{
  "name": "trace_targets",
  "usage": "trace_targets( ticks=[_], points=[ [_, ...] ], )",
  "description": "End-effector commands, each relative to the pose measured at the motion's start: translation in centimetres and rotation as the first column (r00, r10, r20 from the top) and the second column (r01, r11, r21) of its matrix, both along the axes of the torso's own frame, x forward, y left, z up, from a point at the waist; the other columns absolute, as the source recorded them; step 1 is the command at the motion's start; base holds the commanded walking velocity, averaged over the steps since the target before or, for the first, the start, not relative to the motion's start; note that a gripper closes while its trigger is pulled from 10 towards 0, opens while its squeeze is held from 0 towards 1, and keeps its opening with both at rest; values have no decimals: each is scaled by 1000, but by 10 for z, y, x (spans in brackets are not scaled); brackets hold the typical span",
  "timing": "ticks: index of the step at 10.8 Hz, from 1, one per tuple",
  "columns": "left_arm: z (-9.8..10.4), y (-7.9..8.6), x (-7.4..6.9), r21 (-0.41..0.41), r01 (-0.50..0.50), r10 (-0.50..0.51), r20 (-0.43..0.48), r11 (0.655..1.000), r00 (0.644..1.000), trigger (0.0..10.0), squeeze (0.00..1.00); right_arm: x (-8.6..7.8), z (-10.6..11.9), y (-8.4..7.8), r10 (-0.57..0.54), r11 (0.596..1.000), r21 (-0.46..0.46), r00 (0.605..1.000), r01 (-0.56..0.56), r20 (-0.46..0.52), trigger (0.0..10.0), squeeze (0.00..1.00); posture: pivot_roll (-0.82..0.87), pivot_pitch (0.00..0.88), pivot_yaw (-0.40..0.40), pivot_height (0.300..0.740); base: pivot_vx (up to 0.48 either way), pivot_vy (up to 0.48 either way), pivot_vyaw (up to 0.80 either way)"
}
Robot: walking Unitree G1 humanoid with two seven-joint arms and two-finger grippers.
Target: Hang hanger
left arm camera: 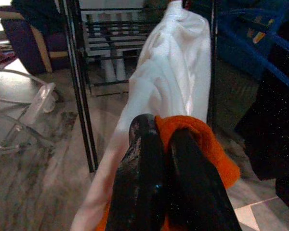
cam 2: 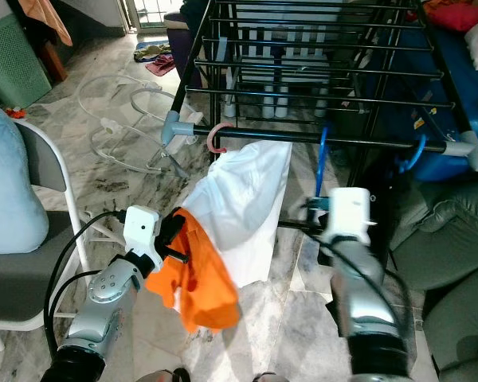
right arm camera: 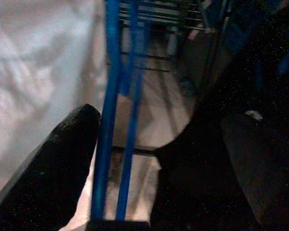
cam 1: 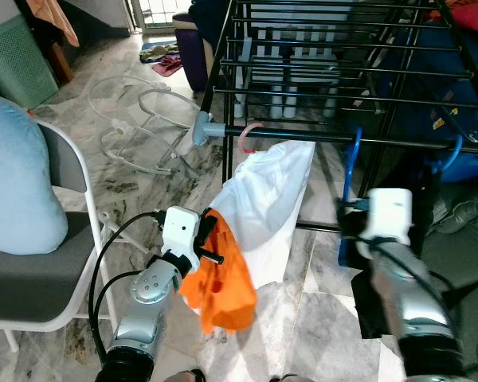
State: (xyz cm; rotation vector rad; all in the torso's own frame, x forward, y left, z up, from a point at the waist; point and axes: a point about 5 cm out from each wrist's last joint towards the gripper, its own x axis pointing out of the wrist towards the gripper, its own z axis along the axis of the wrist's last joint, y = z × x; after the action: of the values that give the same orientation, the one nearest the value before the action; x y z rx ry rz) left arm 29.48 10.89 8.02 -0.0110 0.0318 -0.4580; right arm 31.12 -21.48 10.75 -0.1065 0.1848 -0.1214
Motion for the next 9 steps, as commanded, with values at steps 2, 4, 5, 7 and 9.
trace_targets(
  ticks=[2, 4, 5, 7, 9],
  points=[
    [1, -2, 1, 7, 16, -16, 3, 1000, 1000, 10000, 0, -2, 4, -8, -29, 1000, -11, 1000, 29, 8, 10000, 0, -192, 105, 40, 740, 0, 0, 0],
    [1, -3, 2, 8, 23, -23, 2, 1000, 1000, 10000, 0, 6, 15, 0, 26, 999, -27, 998, -24, 54, 10000, 0, -197, 104, 46, 740, 0, 0, 0],
    [1, -3, 2, 9, 25, -25, 1, 1000, 1000, 10000, 0, 8, 16, 2, 47, 998, -32, 998, -45, 50, 10000, 0, -195, 105, 43, 740, 0, 0, 0],
    [0, -4, 1, 9, 25, -25, -3, 1000, 1000, 10000, 0, 17, 14, 6, 79, 997, -28, 997, -79, 18, 10000, 0, -193, 106, 40, 740, 0, 0, 0],
    [-2, -5, 0, 7, 22, -22, -9, 1000, 1000, 10000, 0, 25, 13, 9, 76, 997, 31, 997, -76, 3, 10000, 0, -188, 105, 34, 740, 0, 0, 0]
  ],
)
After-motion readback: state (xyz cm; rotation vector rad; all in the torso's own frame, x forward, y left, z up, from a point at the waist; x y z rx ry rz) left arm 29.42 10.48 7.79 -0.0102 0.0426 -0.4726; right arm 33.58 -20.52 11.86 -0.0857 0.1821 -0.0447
